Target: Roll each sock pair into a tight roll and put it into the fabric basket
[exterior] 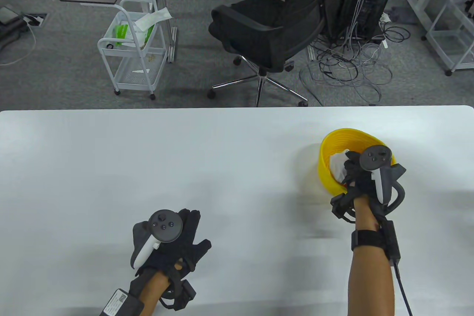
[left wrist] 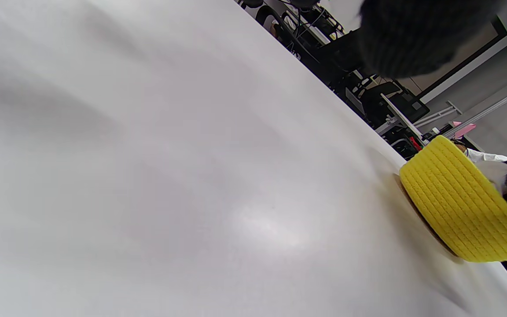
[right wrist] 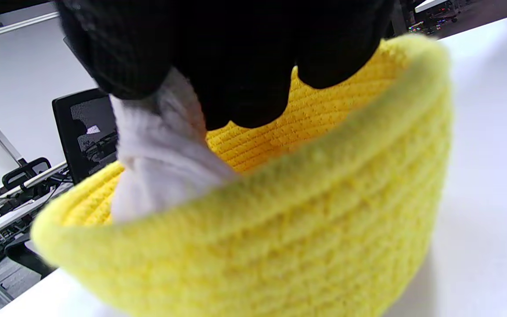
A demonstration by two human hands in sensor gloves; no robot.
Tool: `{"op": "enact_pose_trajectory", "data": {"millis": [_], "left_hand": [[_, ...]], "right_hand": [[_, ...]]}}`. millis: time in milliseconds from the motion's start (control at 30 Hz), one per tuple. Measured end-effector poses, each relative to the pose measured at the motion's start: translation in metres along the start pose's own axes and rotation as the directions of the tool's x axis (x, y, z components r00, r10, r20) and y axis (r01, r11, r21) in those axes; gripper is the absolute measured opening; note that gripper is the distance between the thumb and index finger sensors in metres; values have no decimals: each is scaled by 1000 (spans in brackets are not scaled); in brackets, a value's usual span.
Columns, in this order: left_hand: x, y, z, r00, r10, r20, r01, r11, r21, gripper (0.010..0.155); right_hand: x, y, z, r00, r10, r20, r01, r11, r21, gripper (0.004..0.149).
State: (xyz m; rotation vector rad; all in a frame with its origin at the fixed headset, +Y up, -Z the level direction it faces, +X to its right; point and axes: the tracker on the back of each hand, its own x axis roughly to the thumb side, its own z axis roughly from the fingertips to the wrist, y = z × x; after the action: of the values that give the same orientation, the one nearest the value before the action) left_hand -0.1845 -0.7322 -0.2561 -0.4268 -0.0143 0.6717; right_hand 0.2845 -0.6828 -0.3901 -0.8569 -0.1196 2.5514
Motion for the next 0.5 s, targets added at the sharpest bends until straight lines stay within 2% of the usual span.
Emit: {"op": "enact_pose_trajectory", "data": {"millis": [133,233,400,433,500], "left_hand": [[-1,3,1,1000,21,-6,-21,1000,-11,83],[-1,10,4,998,65,2,-65,998,19,83],[-2,13,7,996,94,14,-94,995,22,84],[-2,15,7,995,101,18,-102,995,18,84],[-2,17,8,993,113,34,-114,993,25,85]], "right_hand": [[-2,4,2,999,2,46,-6,996,91,53],[-3,-2,9,992,2,127,-14,995,96,57],[7,-14,37,952,-37,304,-7,990,142,66],[11,-15,49,934,-51,354,-21,980,197,69],[15,-16,62,924,-47,379,-45,972,230,73]]}}
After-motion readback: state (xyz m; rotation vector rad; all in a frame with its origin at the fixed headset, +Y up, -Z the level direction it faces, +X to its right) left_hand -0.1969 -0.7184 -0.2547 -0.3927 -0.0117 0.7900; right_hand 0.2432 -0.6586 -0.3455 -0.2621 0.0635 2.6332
